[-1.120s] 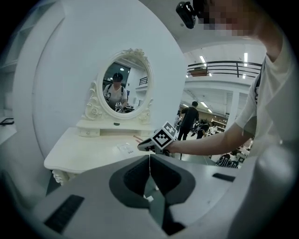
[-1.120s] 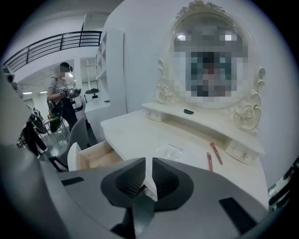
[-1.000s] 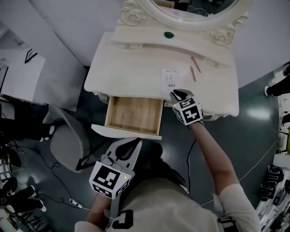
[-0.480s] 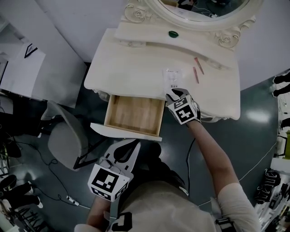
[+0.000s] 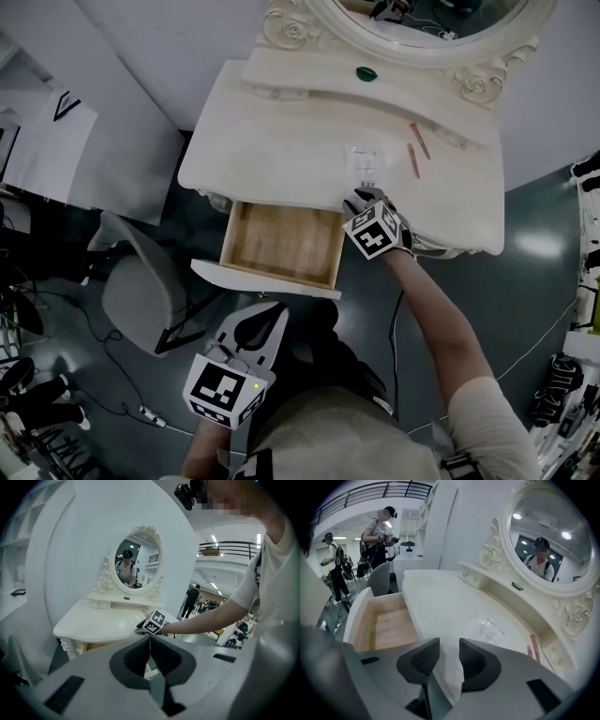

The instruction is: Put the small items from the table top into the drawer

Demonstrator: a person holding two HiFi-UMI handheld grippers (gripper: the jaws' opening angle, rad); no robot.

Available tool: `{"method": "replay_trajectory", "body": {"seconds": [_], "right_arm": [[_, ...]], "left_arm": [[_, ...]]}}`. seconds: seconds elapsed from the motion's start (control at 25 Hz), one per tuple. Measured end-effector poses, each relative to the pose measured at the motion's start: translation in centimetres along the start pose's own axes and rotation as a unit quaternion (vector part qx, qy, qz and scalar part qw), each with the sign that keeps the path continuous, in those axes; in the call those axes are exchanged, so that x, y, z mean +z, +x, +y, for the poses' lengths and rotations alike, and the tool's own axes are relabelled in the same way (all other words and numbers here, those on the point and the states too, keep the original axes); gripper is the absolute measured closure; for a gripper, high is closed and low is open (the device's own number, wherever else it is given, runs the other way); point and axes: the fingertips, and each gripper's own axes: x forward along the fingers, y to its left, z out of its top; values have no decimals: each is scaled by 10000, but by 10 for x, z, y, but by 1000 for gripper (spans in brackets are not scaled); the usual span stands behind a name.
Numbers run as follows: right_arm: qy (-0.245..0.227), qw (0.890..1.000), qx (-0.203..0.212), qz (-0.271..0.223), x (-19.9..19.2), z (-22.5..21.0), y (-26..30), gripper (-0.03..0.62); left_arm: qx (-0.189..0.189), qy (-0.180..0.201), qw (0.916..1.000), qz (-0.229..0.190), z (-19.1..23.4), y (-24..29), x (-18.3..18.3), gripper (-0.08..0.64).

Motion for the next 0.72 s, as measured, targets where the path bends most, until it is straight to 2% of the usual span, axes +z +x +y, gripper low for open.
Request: {"method": "replay_trajectory", "body": {"seconds": [0.2, 0.36, 0.72], "right_arm": [[268, 9993, 185, -174, 1, -1, 4, 471], [710, 9963, 291, -388, -1, -2, 5, 471], [902, 9945, 419, -327, -2, 3, 6, 514]], "left_arm": [[64, -96, 9999, 55, 9, -3, -5, 503], [2, -58, 10000, 47, 10, -1, -3, 503], [-32, -59, 10000, 45, 15, -6, -4, 503]]}}
